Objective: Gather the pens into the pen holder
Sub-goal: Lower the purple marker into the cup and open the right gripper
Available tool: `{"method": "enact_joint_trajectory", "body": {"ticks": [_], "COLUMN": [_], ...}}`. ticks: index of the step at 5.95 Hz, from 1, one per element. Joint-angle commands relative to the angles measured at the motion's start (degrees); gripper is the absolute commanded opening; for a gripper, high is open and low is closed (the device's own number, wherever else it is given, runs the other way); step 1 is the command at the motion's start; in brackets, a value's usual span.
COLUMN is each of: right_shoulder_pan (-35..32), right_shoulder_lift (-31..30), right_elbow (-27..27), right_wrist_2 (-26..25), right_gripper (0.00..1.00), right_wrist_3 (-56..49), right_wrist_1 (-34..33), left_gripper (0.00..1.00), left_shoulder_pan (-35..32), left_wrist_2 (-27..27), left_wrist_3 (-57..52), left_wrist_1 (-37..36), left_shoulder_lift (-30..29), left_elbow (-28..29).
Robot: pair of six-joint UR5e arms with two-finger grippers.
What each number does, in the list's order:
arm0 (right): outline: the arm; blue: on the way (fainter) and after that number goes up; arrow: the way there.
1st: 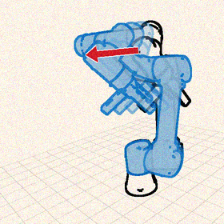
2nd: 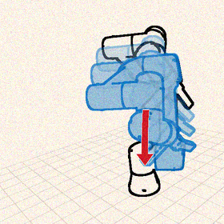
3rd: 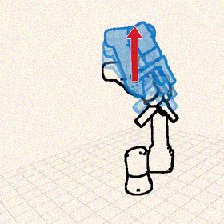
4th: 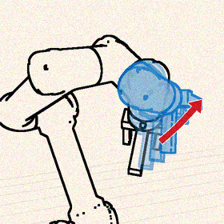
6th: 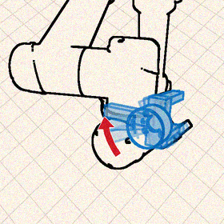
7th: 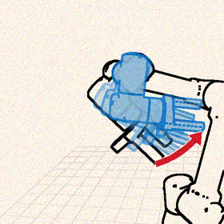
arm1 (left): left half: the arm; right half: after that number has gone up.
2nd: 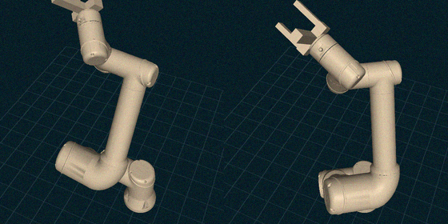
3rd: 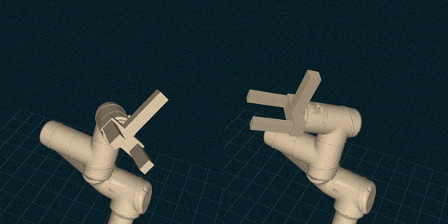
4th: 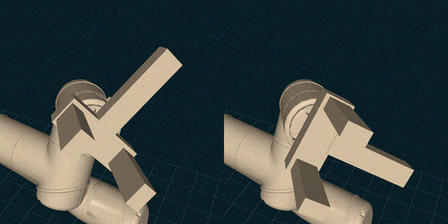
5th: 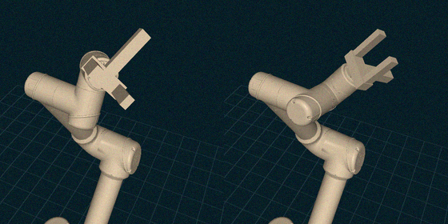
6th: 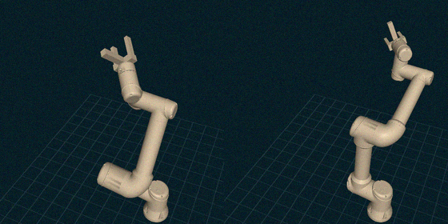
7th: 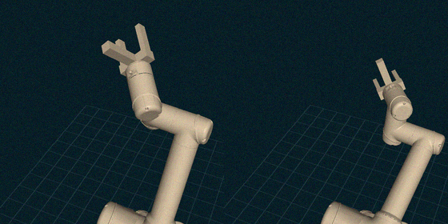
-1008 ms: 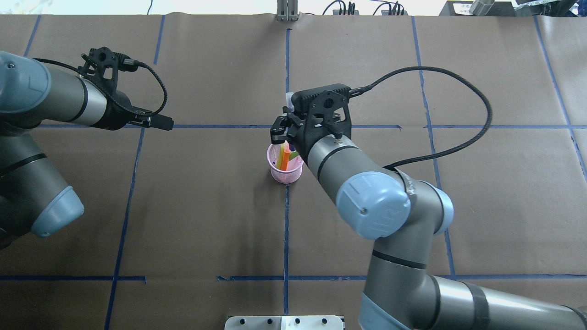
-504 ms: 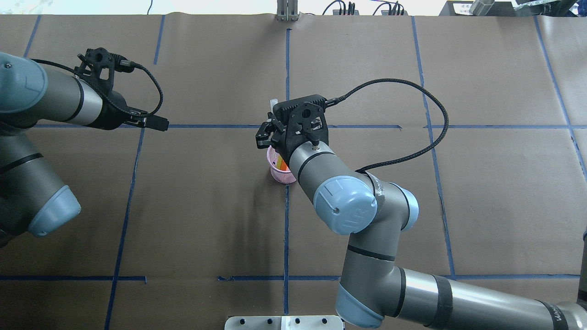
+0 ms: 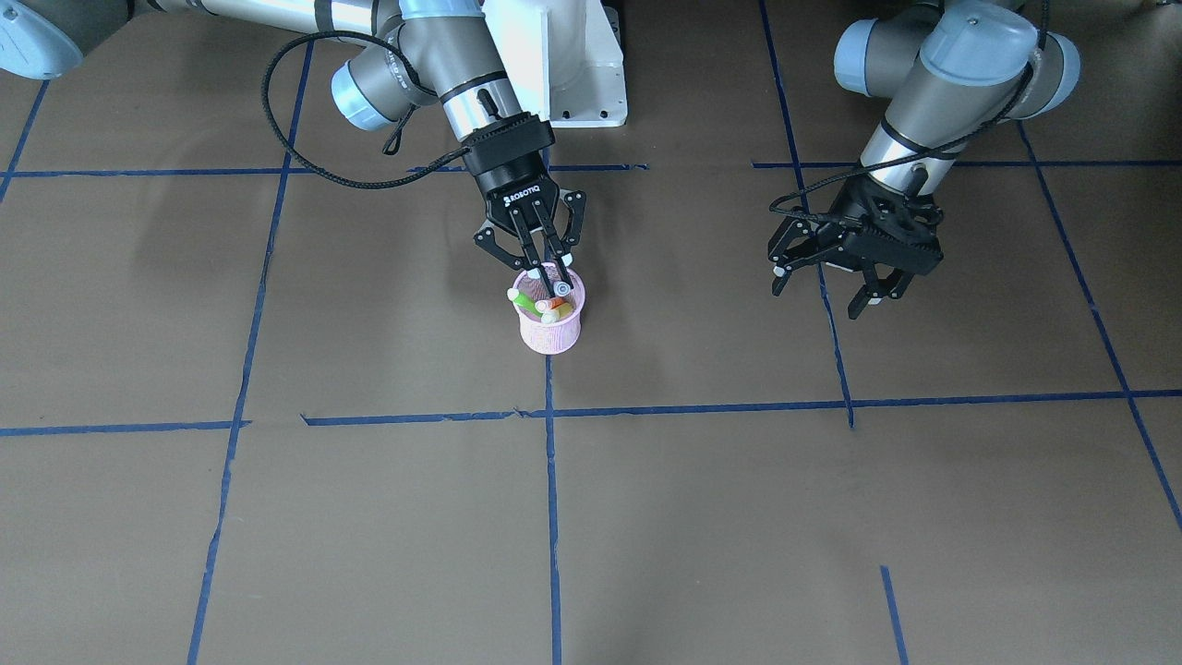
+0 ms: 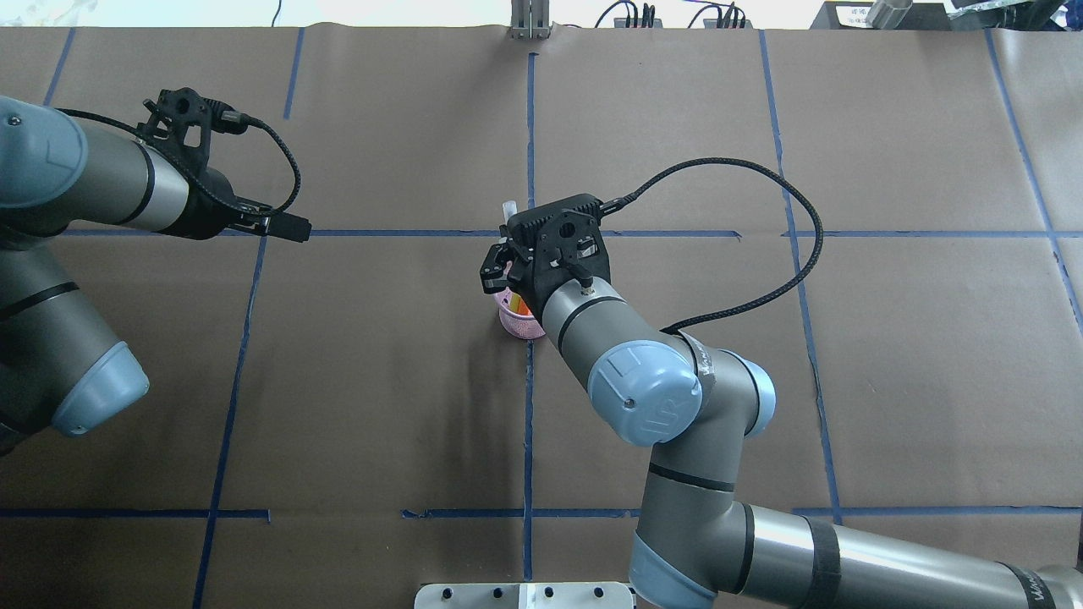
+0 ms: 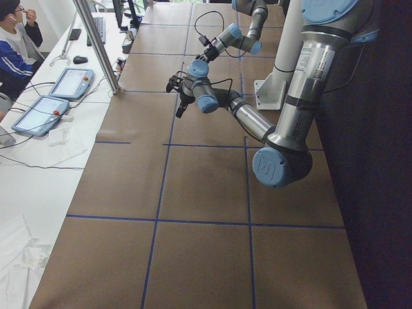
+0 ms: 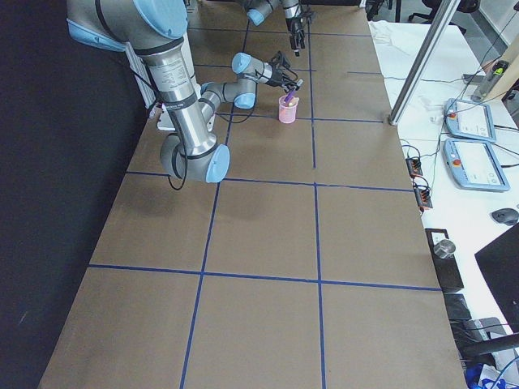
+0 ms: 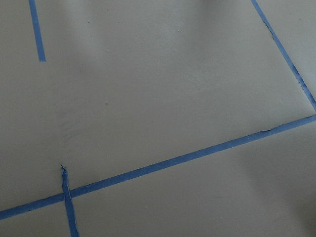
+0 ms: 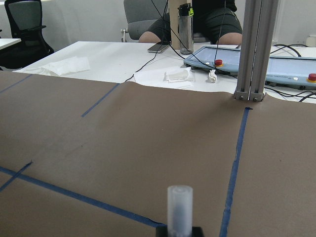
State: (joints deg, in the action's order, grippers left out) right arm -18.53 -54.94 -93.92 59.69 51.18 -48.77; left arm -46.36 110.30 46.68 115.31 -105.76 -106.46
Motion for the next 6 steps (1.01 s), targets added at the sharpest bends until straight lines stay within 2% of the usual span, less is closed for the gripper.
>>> {"method": "enact_joint_trajectory", "body": {"ticks": [1, 3, 4, 5, 6], "right_shoulder_pan": [0.8, 0.8, 0.4, -0.3, -2.0], "right_shoulder_lift": [-0.1, 0.2, 0.0, -0.6, -0.8], "right_elbow": [0.1, -0.1, -0.3, -0.7, -0.7], "right_wrist_2": [0.0, 0.1, 0.2, 1.3, 2.6], "right_gripper": [1.00, 1.00, 1.00, 1.00, 1.00], "right_wrist_3": [-0.3, 0.3, 1.0, 3.0, 3.1], "right_wrist_1": [4.4, 4.2, 4.2, 3.9, 1.8], "left_gripper": [1.00, 1.00, 1.00, 1.00, 1.00], "left_shoulder_pan": [0.0, -0.3, -1.8, -5.3, -7.1], "left_wrist_2": [0.0, 0.0, 2.1, 6.8, 7.5], "left_wrist_3": [0.0, 0.0, -0.1, -1.3, -6.0], "left_wrist_1": [0.0, 0.0, -0.1, -0.1, -0.3], "left_shoulder_lift": [0.0, 0.0, 0.0, 0.9, 2.7], "left_elbow": [-0.1, 0.0, 0.0, 0.2, 0.2]}}
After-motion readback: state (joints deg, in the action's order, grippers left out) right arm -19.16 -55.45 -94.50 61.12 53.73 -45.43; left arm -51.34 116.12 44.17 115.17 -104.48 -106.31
